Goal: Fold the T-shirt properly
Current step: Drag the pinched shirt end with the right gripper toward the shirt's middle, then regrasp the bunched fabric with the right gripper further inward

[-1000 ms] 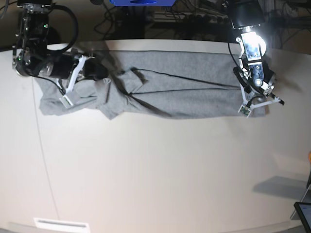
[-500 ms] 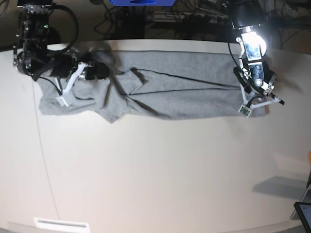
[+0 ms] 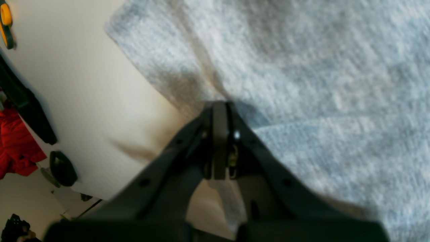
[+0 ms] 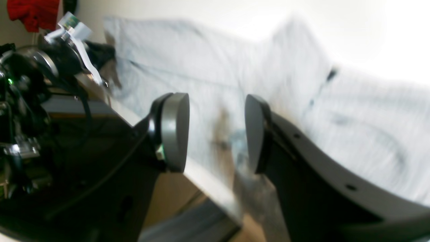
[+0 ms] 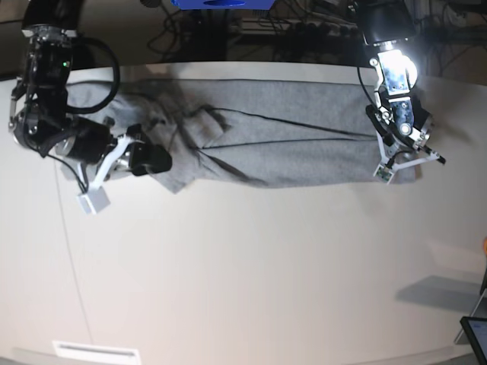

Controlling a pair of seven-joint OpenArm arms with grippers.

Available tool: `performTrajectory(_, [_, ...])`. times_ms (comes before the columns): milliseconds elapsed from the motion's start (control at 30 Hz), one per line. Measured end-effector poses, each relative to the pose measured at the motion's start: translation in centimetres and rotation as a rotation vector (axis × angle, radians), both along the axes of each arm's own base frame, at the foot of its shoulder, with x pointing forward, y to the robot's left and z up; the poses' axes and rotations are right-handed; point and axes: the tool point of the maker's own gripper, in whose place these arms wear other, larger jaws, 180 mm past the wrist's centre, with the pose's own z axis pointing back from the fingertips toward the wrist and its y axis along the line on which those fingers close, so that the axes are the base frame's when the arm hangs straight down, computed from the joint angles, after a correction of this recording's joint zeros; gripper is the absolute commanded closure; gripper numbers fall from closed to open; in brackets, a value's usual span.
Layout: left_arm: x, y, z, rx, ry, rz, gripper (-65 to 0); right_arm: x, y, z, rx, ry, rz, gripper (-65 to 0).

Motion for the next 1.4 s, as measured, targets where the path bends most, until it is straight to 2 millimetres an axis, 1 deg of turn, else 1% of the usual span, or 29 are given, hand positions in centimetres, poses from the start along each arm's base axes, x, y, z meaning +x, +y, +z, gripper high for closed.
performTrajectory(67, [0.0, 0.1, 0.0, 0.000, -0.001, 0.002, 0.0, 1.5, 0.0, -0.2, 0.024, 0.005, -0.024, -26.6])
performTrajectory(100, [0.0, 0.1, 0.0, 0.000, 0.000, 0.002, 0.0, 1.9, 0.1, -0.7, 0.036, 0.024, -0.031, -26.6])
performTrajectory(233, [0.1, 0.0, 0.4, 0.004, -0.012, -0.003, 0.0, 2.3, -0.4, -2.6, 0.042, 0.094, -0.047, -26.6])
performTrajectory(333, [0.0, -0.3, 0.9, 0.002, -0.021, -0.010, 0.0, 3.0, -0.8, -2.6, 0.021, 0.083, -0.059, -26.6])
performTrajectory(467, [0.1, -0.3, 1.1, 0.005, -0.026, -0.012, 0.0, 2.9, -2.5, -4.4, -0.118, 0.101, -0.088, -26.7])
performTrajectory(533, [0.0, -0.4, 1.0, 0.001, -0.025, -0.012, 0.0, 2.9, -3.3, -4.3, -0.205, 0.076, -0.098, -26.7])
performTrajectory(600, [0.0, -0.4, 1.0, 0.001, -0.022, -0.015, 0.0, 2.9, -3.0, -3.6, -0.293, 0.023, -0.070, -26.7])
performTrajectory(667, [0.0, -0.4, 0.9, 0.000, -0.022, -0.015, 0.0, 3.0, -2.3, -3.3, -0.374, -0.020, -0.049, -26.7])
performTrajectory(767, [0.0, -0.4, 0.9, 0.000, -0.022, -0.014, 0.0, 2.3, -2.1, -4.1, -0.509, -0.046, -0.043, -26.7])
performTrajectory(833, [0.0, -0.4, 0.9, 0.000, -0.022, -0.015, 0.0, 1.6, -1.3, -4.5, -0.571, -0.062, -0.018, -26.7])
performTrajectory(900, [0.0, -0.4, 0.9, 0.001, -0.021, -0.014, 0.0, 1.5, -0.8, -5.0, -0.640, -0.074, -0.013, -26.7])
performTrajectory(967, [0.0, -0.4, 0.9, 0.000, -0.022, -0.015, 0.0, 1.8, -0.1, -5.0, -0.678, -0.115, -0.014, -26.7])
performTrajectory(1000, [0.0, -0.4, 0.9, 0.000, -0.021, -0.015, 0.0, 1.7, 0.0, -5.1, -0.713, -0.119, -0.017, -26.8])
performTrajectory(1033, [0.0, -0.4, 0.9, 0.001, -0.021, -0.015, 0.0, 1.7, 0.1, -5.2, -0.735, -0.123, -0.013, -28.1])
performTrajectory(1133, [0.0, -0.4, 0.9, 0.000, -0.021, -0.015, 0.0, 1.8, -0.1, -5.2, -0.792, -0.134, -0.024, -35.7])
performTrajectory(1167, [0.0, -0.4, 0.9, 0.000, -0.021, -0.015, 0.0, 1.8, 0.1, -5.1, -0.785, -0.134, -0.024, -36.6])
performTrajectory(1267, [0.0, -0.4, 0.9, 0.000, -0.021, -0.015, 0.0, 1.8, 0.5, -5.1, -0.773, -0.135, -0.017, -36.6])
performTrajectory(1400, [-0.1, -0.3, 0.4, -0.005, -0.006, -0.010, 0.0, 1.8, 0.4, -5.2, -0.775, -0.133, -0.019, -36.3])
